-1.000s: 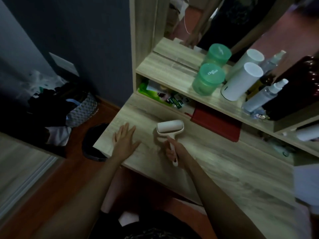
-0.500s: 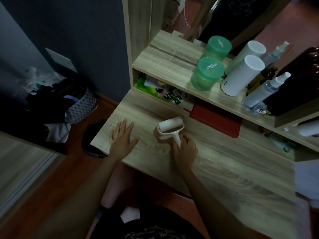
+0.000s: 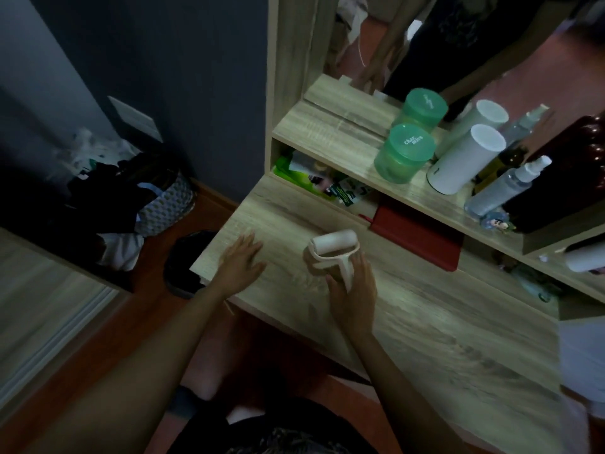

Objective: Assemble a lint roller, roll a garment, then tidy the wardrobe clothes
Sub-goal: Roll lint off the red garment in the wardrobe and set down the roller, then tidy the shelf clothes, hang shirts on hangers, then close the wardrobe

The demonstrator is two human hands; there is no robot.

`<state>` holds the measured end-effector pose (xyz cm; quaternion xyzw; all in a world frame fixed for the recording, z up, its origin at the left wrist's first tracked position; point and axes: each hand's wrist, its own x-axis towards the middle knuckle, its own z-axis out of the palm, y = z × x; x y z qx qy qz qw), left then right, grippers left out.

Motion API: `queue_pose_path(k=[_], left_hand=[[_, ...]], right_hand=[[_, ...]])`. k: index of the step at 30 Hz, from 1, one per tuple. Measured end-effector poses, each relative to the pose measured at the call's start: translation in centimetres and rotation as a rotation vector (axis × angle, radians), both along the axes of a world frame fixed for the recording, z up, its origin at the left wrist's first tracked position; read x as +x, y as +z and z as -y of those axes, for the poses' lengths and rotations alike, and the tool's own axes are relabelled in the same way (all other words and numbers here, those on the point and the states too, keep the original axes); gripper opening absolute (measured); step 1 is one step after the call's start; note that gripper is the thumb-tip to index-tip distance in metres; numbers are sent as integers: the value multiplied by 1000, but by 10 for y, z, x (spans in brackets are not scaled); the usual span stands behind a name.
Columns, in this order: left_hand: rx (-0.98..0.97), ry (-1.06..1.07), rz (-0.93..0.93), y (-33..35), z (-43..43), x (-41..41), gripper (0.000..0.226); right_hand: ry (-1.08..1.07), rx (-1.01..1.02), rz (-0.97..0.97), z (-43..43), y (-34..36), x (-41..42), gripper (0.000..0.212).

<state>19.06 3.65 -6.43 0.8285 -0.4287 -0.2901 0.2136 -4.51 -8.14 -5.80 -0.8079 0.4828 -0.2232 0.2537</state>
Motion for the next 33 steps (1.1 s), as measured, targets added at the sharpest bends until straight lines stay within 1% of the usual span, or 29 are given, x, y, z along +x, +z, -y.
queue_pose_path(k=[2, 3, 5, 8, 12, 17, 20, 23, 26, 30, 33], left_hand=[[-60, 32, -130, 21, -15, 14, 53], [-91, 50, -160, 34, -25, 23, 50], [-144, 72, -141, 60, -49, 43, 47], [-227, 110, -31, 104, -99, 83, 43], [-350, 252, 139, 168, -187, 142, 41], [-459, 427, 378, 264, -308, 197, 45], [-519, 521, 547, 323, -376, 221, 49], [-586, 609, 670, 380, -433, 240, 47], [-682, 667, 824, 441, -481, 252, 49], [-761, 761, 979, 504, -535, 269, 50], [-781, 813, 1125, 540, -566, 283, 50]], right_hand=[[62, 11, 101, -12, 10, 24, 69], [85, 35, 147, -20, 17, 40, 68], [158, 77, 192, -36, 35, 77, 63], [299, 15, 257, -64, 62, 144, 53], [461, -26, 425, -122, 114, 244, 49], [750, -43, 675, -223, 200, 361, 47], [886, -55, 806, -287, 261, 423, 47], [1011, -87, 935, -342, 329, 471, 47], [1124, -127, 1060, -391, 398, 510, 45], [1226, -175, 1248, -445, 477, 558, 45], [1267, -200, 1346, -475, 525, 588, 47]])
